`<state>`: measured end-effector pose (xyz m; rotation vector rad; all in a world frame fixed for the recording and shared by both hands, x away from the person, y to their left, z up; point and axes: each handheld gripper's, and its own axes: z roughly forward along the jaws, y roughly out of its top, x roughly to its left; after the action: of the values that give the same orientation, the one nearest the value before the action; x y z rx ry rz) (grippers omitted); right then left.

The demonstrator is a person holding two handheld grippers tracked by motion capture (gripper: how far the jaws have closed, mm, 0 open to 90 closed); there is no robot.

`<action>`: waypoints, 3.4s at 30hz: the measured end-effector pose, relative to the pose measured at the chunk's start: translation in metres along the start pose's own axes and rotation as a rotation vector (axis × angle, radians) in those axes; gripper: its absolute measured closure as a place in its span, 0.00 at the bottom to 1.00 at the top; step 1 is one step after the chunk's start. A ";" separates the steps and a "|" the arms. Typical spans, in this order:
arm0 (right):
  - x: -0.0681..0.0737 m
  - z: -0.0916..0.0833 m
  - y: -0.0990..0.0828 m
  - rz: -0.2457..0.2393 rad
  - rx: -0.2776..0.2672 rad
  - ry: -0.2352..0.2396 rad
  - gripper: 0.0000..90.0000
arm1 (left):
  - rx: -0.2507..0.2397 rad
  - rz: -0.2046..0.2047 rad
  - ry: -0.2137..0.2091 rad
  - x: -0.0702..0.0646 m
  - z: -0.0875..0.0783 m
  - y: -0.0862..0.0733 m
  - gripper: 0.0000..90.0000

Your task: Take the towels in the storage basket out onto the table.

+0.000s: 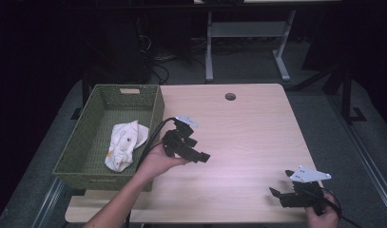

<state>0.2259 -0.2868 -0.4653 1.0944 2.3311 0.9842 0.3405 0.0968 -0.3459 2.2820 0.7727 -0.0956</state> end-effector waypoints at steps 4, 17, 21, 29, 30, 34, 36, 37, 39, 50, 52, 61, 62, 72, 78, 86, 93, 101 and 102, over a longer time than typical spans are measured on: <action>0.000 0.000 0.000 -0.002 -0.002 0.000 0.16 | 0.003 -0.012 0.032 0.006 -0.015 0.005 0.22; -0.001 -0.001 0.000 -0.003 -0.003 0.000 0.16 | -0.001 -0.072 0.098 0.035 -0.064 0.005 0.22; -0.001 -0.001 0.000 -0.004 -0.004 -0.001 0.16 | -0.005 -0.083 0.105 0.041 -0.073 0.003 0.22; 0.000 -0.001 0.000 -0.004 0.000 -0.001 0.16 | 0.002 -0.112 0.132 0.061 -0.096 -0.010 0.22; 0.000 -0.001 0.000 -0.002 0.000 -0.001 0.16 | 0.002 -0.112 0.132 0.061 -0.096 -0.010 0.22; 0.000 -0.001 0.000 0.000 0.000 -0.001 0.16 | -0.006 -0.127 0.149 0.069 -0.106 -0.017 0.22; 0.000 0.000 0.000 -0.001 0.001 -0.002 0.16 | -0.011 -0.137 0.156 0.074 -0.111 -0.021 0.23; 0.000 0.000 0.000 -0.002 0.001 -0.001 0.16 | -0.013 -0.144 0.161 0.077 -0.113 -0.024 0.23; 0.000 0.000 0.000 -0.002 0.001 -0.002 0.16 | -0.008 -0.152 0.177 0.082 -0.117 -0.028 0.23; 0.000 -0.002 -0.001 0.004 -0.004 -0.004 0.16 | -0.002 -0.268 0.248 0.117 -0.124 -0.059 0.23; 0.000 -0.002 -0.001 0.003 -0.005 -0.008 0.16 | 0.001 -0.287 0.264 0.123 -0.126 -0.065 0.23; 0.000 -0.002 -0.001 0.007 -0.001 -0.006 0.16 | 0.050 -0.365 0.330 0.147 -0.129 -0.089 0.24; 0.000 -0.002 -0.001 0.005 -0.006 -0.006 0.16 | 0.050 -0.365 0.330 0.147 -0.129 -0.089 0.24; 0.001 -0.002 -0.001 -0.001 -0.001 -0.004 0.16 | 0.190 -0.433 0.381 0.168 -0.113 -0.113 0.36; 0.001 -0.002 -0.001 -0.002 -0.001 -0.003 0.16 | 0.265 -0.450 0.408 0.176 -0.103 -0.120 0.36; 0.001 -0.002 -0.001 -0.001 -0.003 -0.002 0.16 | 0.346 -0.455 0.424 0.179 -0.089 -0.125 0.41; 0.001 -0.002 -0.001 -0.001 -0.003 -0.003 0.16 | 0.387 -0.464 0.409 0.183 -0.081 -0.129 0.46; 0.001 -0.003 -0.001 -0.001 -0.006 -0.003 0.16 | 0.415 -0.454 0.403 0.184 -0.076 -0.133 0.56; 0.001 -0.003 -0.001 -0.001 -0.006 -0.002 0.16 | 0.413 -0.459 0.397 0.184 -0.077 -0.134 0.57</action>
<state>0.2229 -0.2873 -0.4641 1.0913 2.3251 0.9884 0.4058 0.3152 -0.4219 2.4921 1.6056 -0.0109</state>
